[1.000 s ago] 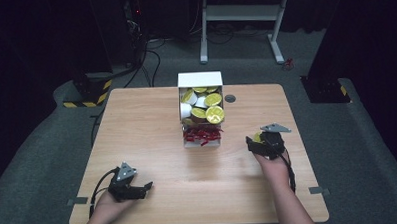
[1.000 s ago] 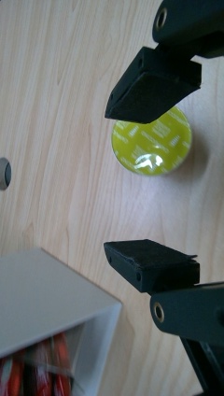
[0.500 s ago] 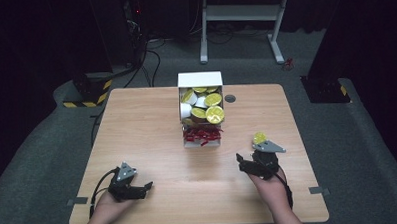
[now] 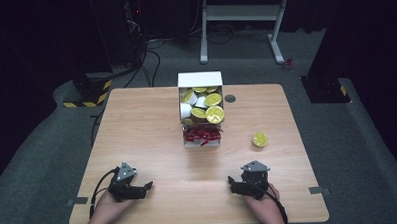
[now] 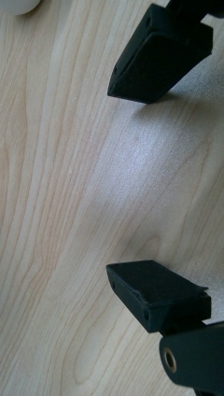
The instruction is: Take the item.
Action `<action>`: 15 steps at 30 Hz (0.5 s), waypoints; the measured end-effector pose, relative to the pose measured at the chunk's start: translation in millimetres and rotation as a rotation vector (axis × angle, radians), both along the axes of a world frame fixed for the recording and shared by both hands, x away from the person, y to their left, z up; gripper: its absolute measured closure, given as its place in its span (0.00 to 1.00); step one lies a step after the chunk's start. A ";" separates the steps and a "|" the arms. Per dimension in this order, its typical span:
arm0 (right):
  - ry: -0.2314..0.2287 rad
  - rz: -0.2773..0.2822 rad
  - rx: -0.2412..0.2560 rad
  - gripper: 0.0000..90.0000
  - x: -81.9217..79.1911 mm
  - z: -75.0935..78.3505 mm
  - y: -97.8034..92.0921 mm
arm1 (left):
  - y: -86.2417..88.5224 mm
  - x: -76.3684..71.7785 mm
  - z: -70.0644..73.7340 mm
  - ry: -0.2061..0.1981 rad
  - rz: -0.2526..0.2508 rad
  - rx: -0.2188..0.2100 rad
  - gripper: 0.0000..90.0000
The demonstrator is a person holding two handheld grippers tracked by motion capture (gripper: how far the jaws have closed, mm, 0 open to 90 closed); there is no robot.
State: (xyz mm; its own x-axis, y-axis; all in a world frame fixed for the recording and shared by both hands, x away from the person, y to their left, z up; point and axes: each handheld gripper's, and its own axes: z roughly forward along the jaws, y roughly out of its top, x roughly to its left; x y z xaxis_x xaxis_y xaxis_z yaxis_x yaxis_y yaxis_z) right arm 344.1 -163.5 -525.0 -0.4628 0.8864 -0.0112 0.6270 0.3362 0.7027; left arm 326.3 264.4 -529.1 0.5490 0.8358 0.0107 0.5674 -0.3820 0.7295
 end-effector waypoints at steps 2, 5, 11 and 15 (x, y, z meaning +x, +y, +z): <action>-0.002 -0.004 -0.002 0.15 0.3 -0.1 0.2 | -0.4 0.6 -0.4 0.011 0.021 0.000 0.12; -0.016 -0.022 -0.009 0.15 -1.9 -0.2 4.0 | -0.3 1.1 -0.8 0.013 0.037 0.004 0.08; -0.005 0.009 -0.001 0.15 -2.5 -0.5 5.6 | -0.2 0.4 -1.1 0.007 0.044 0.006 0.08; 0.001 0.023 -0.002 0.13 -1.1 -0.4 3.9 | 0.7 0.8 -0.9 0.011 0.035 0.005 0.08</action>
State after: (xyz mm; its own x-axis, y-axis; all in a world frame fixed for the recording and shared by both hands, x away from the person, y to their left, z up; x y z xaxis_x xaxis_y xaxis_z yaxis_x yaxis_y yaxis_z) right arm 343.0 -159.5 -525.4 -0.4833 0.8753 -0.0124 0.6196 0.3521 0.7015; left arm 327.1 265.1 -530.0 0.5195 0.8544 0.0084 0.5888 -0.3651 0.7211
